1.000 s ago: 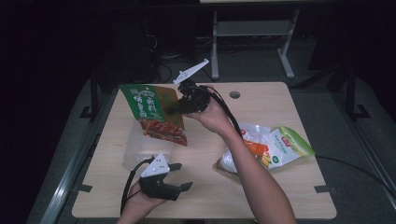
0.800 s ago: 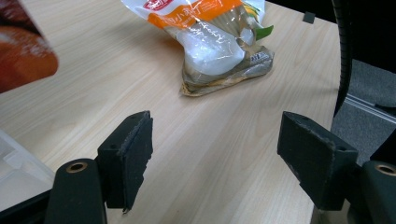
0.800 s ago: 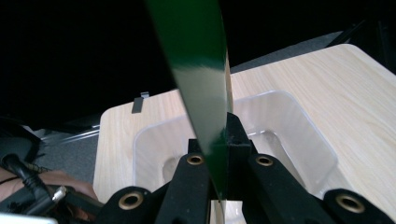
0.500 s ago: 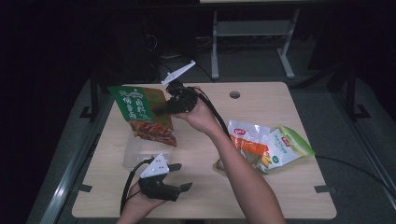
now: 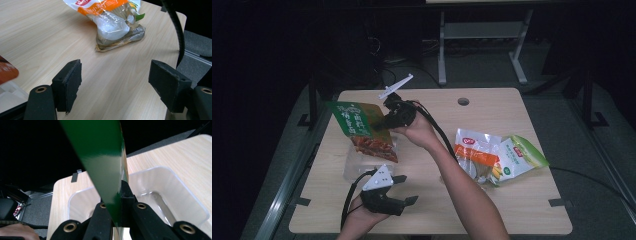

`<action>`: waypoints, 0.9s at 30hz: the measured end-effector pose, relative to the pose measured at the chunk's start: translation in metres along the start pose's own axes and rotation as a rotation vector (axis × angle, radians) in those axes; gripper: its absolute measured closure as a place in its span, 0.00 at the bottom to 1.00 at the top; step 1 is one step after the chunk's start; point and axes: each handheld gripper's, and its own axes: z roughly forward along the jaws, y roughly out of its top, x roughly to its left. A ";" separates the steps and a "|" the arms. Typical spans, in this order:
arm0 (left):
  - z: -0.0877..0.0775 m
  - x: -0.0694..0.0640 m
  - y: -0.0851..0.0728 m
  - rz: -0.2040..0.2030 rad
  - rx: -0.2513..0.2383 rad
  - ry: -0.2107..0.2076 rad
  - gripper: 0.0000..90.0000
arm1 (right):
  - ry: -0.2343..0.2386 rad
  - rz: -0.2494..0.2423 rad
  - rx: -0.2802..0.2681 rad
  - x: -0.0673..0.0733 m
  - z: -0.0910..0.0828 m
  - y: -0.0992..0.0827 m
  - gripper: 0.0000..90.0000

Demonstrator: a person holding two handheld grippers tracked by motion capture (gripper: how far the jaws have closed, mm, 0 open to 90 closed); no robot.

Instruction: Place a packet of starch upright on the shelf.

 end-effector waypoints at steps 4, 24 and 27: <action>0.001 -0.001 0.000 -0.004 0.004 -0.001 0.29 | 0.006 0.011 0.008 -0.005 0.006 -0.007 1.00; 0.003 0.000 -0.001 -0.009 0.011 -0.002 0.29 | -0.008 0.070 -0.013 -0.031 0.014 -0.040 0.99; 0.004 0.000 -0.002 -0.005 0.016 -0.003 0.29 | -0.017 0.081 -0.014 -0.033 0.013 -0.043 0.99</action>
